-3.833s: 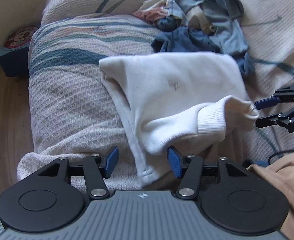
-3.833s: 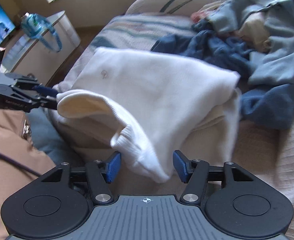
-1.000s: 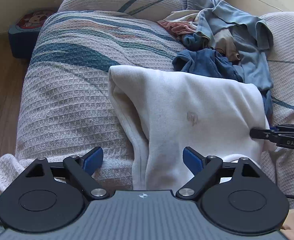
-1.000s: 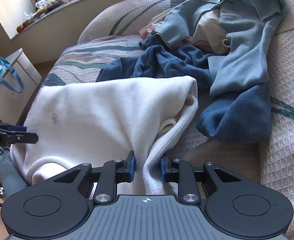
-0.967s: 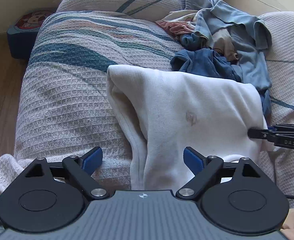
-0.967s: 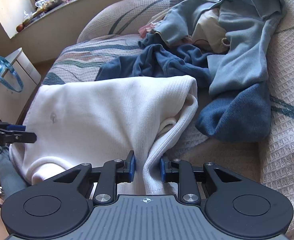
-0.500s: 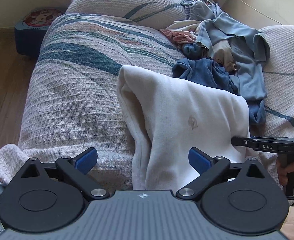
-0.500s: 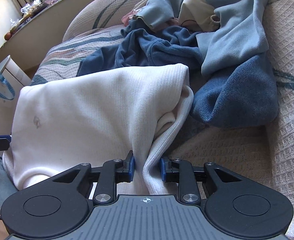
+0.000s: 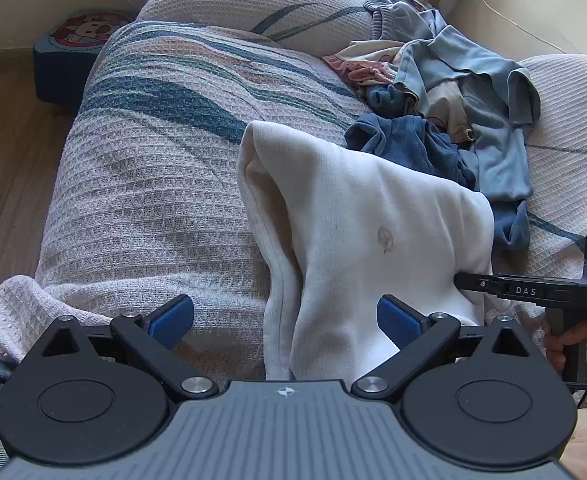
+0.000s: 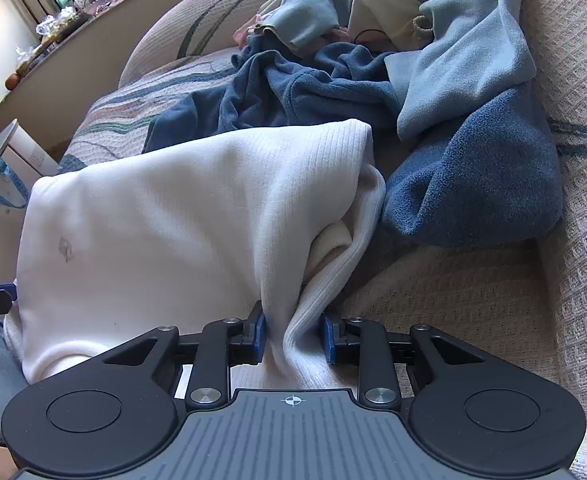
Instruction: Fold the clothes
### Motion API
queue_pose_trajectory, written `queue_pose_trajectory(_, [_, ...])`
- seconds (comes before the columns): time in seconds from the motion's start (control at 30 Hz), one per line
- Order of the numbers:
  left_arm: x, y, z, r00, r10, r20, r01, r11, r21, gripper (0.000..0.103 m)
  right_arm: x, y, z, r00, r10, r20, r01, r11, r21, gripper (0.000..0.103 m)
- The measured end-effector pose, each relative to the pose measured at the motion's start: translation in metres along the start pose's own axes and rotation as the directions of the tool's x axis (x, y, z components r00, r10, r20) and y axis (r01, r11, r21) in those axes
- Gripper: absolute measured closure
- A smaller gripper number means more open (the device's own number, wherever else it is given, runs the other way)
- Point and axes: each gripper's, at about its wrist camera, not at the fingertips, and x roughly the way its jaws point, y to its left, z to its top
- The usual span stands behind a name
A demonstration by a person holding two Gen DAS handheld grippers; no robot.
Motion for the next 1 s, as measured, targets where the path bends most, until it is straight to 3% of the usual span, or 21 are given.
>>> queue_pose_trajectory(0.4, [0.018,-0.014,0.014,0.995,-0.102,0.012,0.101,0.994,0.032,0.003,0.004,-0.001,0.000,1.000,0.003,0.000,-0.003,1.000,0.004,0.073])
queue_pose_trajectory(0.67, [0.051,-0.021,0.013,0.996,-0.075,-0.050,0.078,0.995,0.057,0.004,0.006,-0.001,0.002,1.000,0.002,-0.011,-0.001,1.000,0.009,0.073])
queue_pose_trajectory(1.0, [0.064,-0.030,0.012,0.997,-0.068,-0.029,0.069,0.996,0.054,0.006,0.010,0.002,0.003,1.000,-0.007,-0.010,0.007,1.000,0.011,0.069])
